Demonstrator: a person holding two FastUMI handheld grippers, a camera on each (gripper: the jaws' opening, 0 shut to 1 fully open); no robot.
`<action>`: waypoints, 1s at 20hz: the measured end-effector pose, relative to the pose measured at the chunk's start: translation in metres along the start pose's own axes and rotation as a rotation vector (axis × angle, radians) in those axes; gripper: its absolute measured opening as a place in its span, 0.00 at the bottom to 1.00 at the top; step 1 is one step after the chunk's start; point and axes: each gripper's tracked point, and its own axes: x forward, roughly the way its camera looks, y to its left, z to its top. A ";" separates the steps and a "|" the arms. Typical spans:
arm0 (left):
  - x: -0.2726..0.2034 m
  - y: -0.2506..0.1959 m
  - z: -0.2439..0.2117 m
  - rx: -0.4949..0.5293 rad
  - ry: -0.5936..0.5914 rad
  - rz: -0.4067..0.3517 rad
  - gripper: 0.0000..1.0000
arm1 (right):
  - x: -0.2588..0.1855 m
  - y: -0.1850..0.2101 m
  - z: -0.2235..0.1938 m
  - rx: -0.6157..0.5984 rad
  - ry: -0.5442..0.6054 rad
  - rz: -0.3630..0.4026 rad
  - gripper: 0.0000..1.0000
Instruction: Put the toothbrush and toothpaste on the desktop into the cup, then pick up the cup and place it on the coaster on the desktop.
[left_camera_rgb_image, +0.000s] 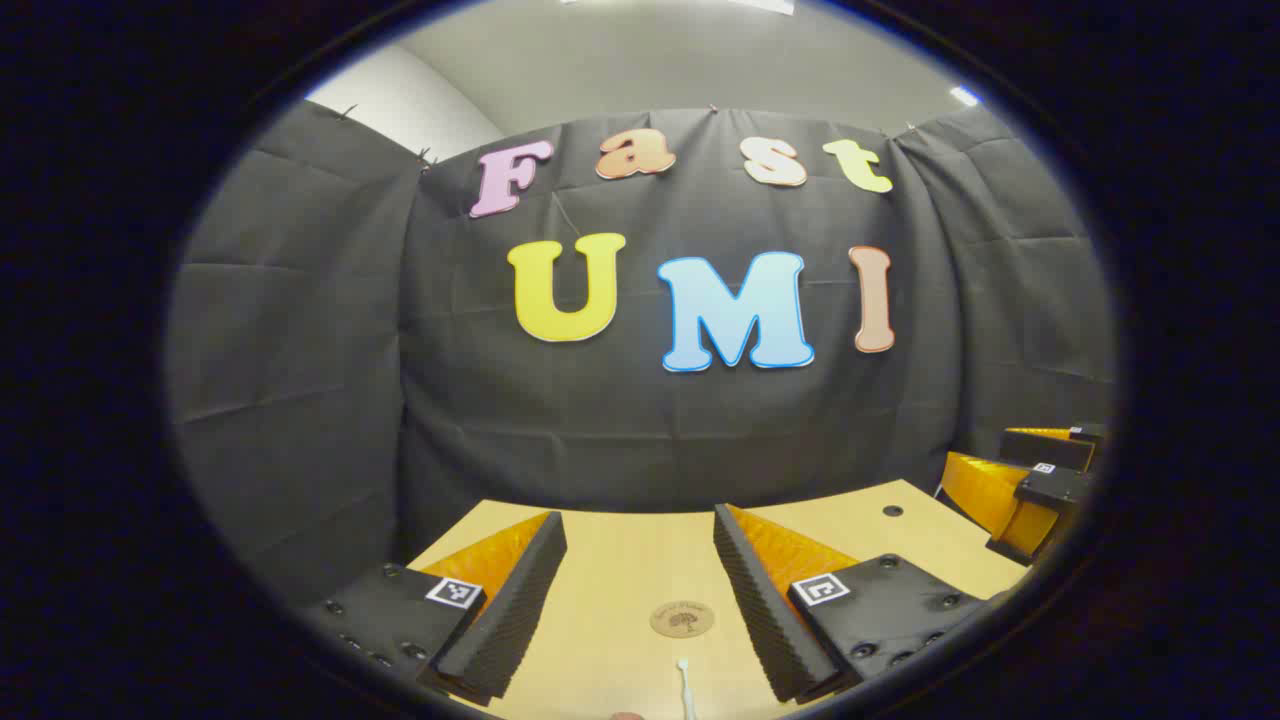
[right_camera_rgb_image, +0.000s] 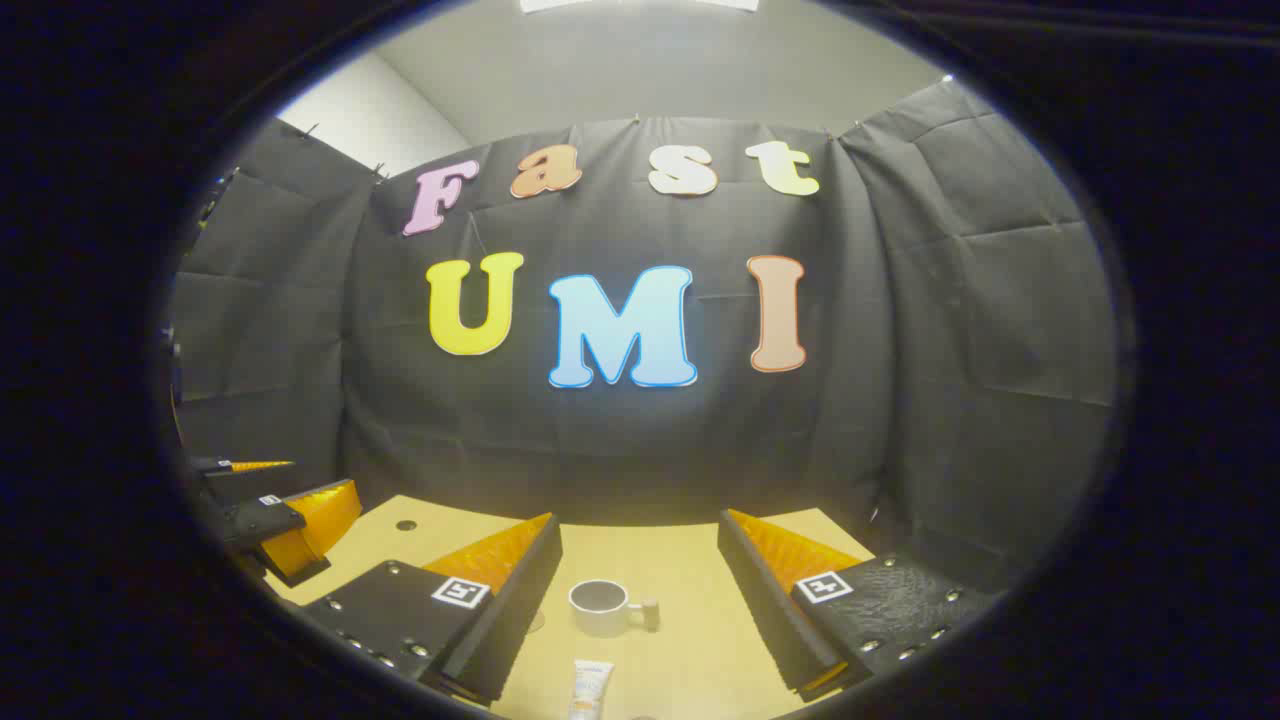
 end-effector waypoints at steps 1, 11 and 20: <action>0.001 0.000 -0.001 0.002 0.001 -0.003 0.96 | 0.001 0.002 -0.001 -0.003 0.007 0.000 0.95; 0.013 -0.003 -0.005 -0.003 0.024 -0.021 0.96 | 0.010 0.010 -0.013 -0.001 0.053 0.017 0.95; 0.026 -0.015 -0.034 -0.041 0.125 -0.063 0.94 | 0.020 0.012 -0.033 0.018 0.132 0.035 0.95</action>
